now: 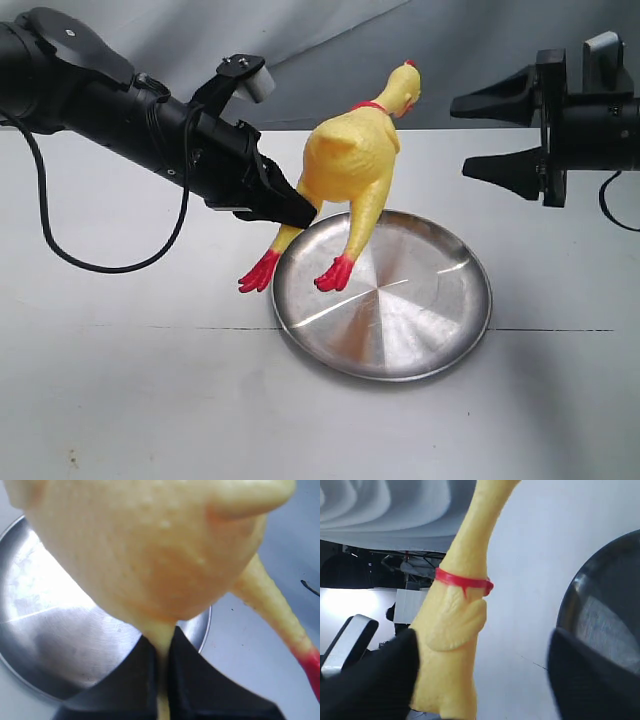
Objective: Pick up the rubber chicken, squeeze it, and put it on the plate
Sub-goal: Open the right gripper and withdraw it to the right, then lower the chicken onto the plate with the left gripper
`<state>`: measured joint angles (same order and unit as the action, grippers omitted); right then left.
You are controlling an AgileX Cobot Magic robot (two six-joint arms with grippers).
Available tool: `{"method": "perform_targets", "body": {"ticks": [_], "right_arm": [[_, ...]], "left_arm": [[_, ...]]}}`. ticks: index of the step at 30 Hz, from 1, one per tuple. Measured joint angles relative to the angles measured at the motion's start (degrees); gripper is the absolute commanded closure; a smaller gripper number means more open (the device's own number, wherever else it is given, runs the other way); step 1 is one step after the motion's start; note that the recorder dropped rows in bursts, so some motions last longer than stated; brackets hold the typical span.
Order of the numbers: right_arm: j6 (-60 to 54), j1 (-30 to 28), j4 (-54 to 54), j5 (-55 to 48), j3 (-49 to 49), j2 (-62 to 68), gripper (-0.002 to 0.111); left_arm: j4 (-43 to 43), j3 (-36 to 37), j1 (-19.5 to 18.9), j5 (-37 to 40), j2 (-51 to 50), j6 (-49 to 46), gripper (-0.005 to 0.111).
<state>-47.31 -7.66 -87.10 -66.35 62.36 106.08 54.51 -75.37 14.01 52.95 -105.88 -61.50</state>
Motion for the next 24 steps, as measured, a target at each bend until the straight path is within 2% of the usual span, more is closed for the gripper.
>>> {"method": "perform_targets", "body": {"ticks": [1, 2, 9, 12, 18, 24], "right_arm": [[-0.43, -0.11, 0.35, -0.12, 0.00, 0.00, 0.102], [-1.03, -0.11, 0.45, -0.47, 0.00, 0.00, 0.108], [-9.83, -0.11, 1.08, -0.88, 0.00, -2.54, 0.108], [-11.89, -0.11, 2.81, 4.51, 0.00, -8.31, 0.108], [-12.85, -0.14, 14.06, 22.66, 0.00, -25.46, 0.108], [-11.24, -0.26, 18.15, 25.87, 0.00, -39.71, 0.108]], "left_arm": [[0.00, 0.00, 0.00, 0.00, 0.00, 0.00, 0.107], [0.00, 0.00, 0.00, 0.00, 0.00, 0.00, 0.107], [0.00, 0.00, 0.00, -0.10, 0.00, 0.94, 0.107], [0.12, 0.00, 0.00, -0.11, 0.00, 1.31, 0.107], [0.58, 0.00, 0.00, -1.47, -1.04, 3.65, 0.107], [0.68, 0.00, 0.23, -2.86, -5.86, 6.16, 0.107]]}}
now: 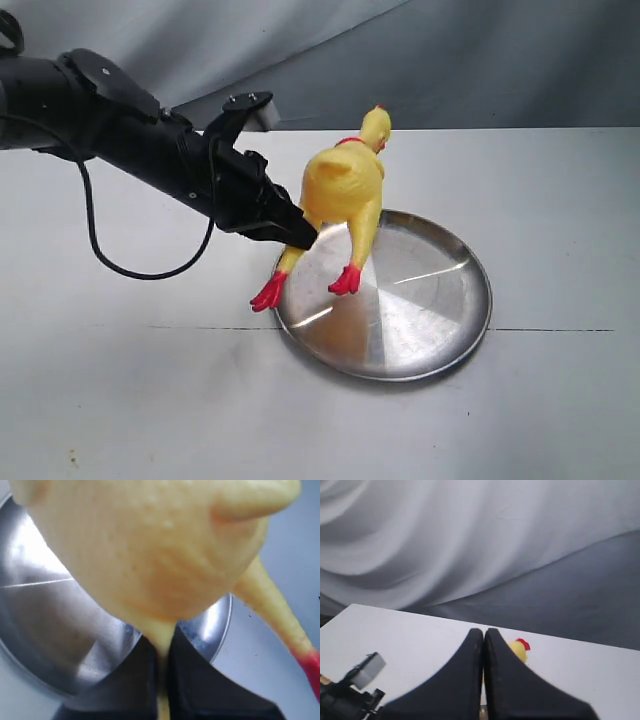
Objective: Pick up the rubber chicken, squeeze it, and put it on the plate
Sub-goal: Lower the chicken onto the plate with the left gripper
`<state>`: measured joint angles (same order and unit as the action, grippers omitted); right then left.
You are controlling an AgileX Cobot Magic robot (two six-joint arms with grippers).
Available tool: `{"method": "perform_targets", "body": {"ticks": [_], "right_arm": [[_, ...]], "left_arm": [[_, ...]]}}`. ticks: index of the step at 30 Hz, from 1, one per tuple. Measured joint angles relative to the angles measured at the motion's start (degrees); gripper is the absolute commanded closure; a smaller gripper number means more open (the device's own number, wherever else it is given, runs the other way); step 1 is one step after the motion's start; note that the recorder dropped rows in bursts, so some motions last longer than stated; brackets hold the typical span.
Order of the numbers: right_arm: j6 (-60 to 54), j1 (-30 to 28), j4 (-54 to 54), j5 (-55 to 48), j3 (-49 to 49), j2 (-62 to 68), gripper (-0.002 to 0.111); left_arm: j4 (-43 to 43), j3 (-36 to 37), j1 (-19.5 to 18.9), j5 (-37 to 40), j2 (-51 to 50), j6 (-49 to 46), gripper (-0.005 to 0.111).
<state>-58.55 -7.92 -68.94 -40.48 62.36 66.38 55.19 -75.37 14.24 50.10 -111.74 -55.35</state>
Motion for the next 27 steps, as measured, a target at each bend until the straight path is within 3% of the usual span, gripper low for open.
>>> {"method": "perform_targets", "body": {"ticks": [11, 27], "right_arm": [[15.90, 0.00, 15.12, -8.95, 0.12, -10.04, 0.108], [18.26, 0.00, 17.44, -10.72, 0.12, -10.91, 0.108]], "left_arm": [[-3.75, 0.00, 5.72, -3.59, -4.86, -1.32, 0.107], [1.19, 0.00, 6.04, -5.09, -8.71, -6.48, 0.107]]}}
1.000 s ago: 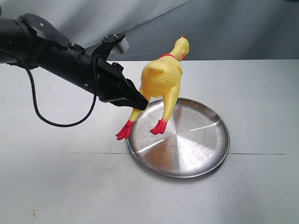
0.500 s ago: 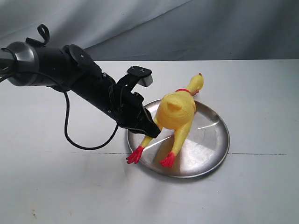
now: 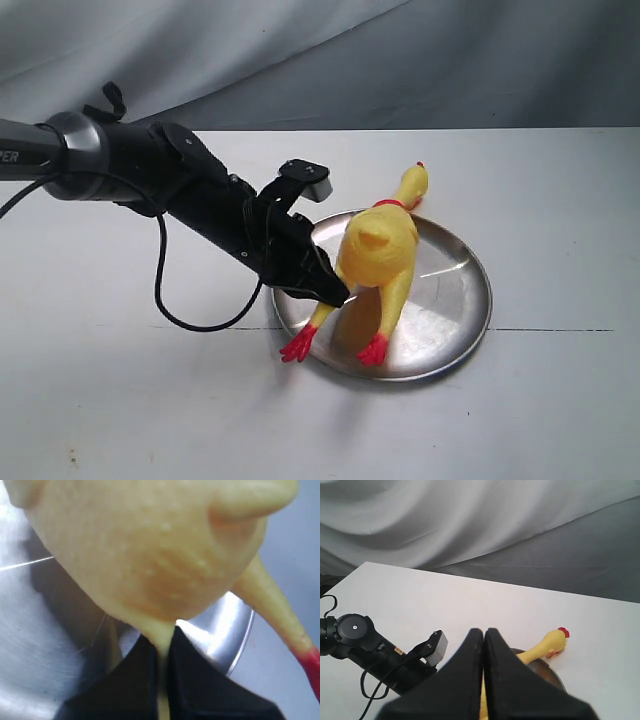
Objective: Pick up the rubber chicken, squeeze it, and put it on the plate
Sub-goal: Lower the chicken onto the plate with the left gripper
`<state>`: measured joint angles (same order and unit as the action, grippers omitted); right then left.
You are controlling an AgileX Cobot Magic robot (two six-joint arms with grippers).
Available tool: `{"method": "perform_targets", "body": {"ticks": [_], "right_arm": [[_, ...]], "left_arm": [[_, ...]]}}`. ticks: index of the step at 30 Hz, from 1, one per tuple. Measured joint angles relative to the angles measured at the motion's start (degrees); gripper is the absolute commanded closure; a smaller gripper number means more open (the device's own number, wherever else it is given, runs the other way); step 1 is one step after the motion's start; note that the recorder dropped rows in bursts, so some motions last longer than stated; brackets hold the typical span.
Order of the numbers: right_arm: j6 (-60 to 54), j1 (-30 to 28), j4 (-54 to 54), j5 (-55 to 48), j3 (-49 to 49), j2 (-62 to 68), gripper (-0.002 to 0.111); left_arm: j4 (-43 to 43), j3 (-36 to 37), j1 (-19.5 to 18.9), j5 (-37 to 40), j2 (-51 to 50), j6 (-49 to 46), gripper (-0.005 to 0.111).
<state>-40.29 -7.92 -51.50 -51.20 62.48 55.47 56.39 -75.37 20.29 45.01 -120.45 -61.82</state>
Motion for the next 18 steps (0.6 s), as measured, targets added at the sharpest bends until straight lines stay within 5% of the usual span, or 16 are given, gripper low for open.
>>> {"method": "perform_targets", "body": {"ticks": [10, 18], "right_arm": [[0.00, 0.00, 0.00, -0.11, 0.00, 0.00, 0.108], [0.00, 0.00, 0.00, -0.11, 0.00, 0.00, 0.108]], "left_arm": [[-0.37, 0.00, 0.00, 2.35, -0.70, -0.04, 0.099], [-2.52, 0.00, 0.00, 4.05, -1.50, 0.78, 0.052]]}}
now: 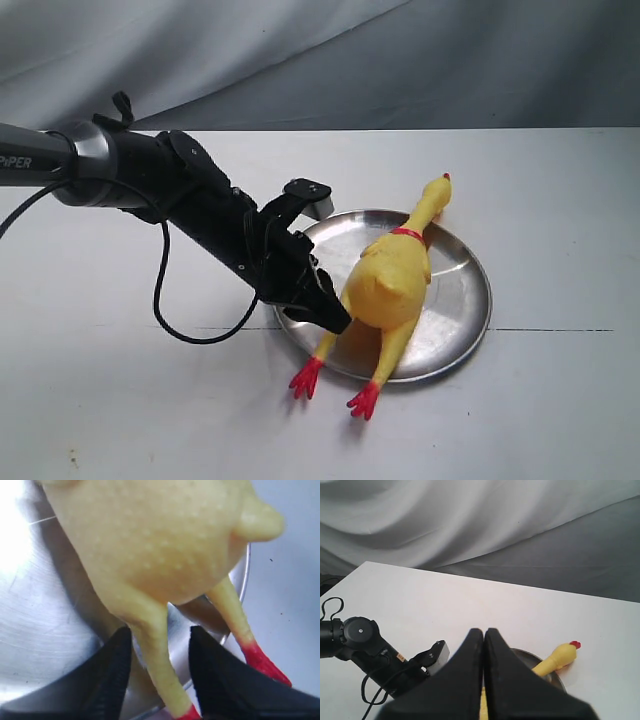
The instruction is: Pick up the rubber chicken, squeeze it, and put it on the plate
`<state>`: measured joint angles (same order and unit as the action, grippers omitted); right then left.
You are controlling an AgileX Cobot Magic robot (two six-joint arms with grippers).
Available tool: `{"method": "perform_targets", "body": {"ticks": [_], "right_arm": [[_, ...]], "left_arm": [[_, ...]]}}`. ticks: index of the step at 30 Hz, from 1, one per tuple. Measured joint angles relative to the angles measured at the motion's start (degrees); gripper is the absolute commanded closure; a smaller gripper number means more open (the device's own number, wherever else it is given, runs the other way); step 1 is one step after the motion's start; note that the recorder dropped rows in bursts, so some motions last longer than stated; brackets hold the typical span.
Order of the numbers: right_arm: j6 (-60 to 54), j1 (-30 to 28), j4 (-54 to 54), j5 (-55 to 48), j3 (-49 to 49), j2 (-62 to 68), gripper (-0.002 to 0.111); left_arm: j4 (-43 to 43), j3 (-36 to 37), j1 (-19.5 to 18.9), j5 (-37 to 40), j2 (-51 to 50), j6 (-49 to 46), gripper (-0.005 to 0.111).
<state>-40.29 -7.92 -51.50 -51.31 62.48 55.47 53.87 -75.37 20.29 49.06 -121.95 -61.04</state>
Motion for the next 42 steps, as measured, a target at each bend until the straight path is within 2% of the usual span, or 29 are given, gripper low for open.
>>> {"method": "perform_targets", "body": {"ticks": [3, 11, 14, 16, 22, 32, 37, 42], "right_arm": [[0.00, 0.00, 0.00, 0.00, 0.00, 0.00, 0.108], [0.00, 0.00, 0.00, 0.00, 0.00, 0.00, 0.108], [0.00, 0.00, 0.00, 0.11, 0.00, 0.00, 0.108], [0.00, 0.00, 0.00, 0.45, 0.00, 0.00, 0.108], [0.00, 0.00, -0.11, 0.59, -0.71, 0.12, 0.108], [-3.19, 0.00, -0.10, 2.56, -7.10, 9.52, 0.108], [-4.33, 0.00, 1.33, 9.55, -8.34, 9.87, 0.108], [-6.51, 0.00, 2.21, 18.29, -6.51, 3.78, 0.108]], "left_arm": [[-0.58, 0.00, 0.00, 0.00, 0.00, 0.35, 0.044], [-5.40, -1.43, 0.00, 0.13, 1.78, 4.03, 0.045], [-9.62, -3.97, -0.64, 1.62, 4.75, 8.24, 0.049], [-11.30, -6.03, -1.92, 2.64, 8.05, 11.05, 0.058], [-12.15, -10.30, -8.14, 2.73, 18.27, 17.08, 0.107], [-11.22, -9.52, -20.77, 1.79, 31.38, 21.53, 0.107], [-11.22, -1.59, -25.06, -3.43, 37.13, 21.80, 0.107], [-11.22, 5.69, -31.71, -9.21, 44.74, 21.90, 0.107]]}}
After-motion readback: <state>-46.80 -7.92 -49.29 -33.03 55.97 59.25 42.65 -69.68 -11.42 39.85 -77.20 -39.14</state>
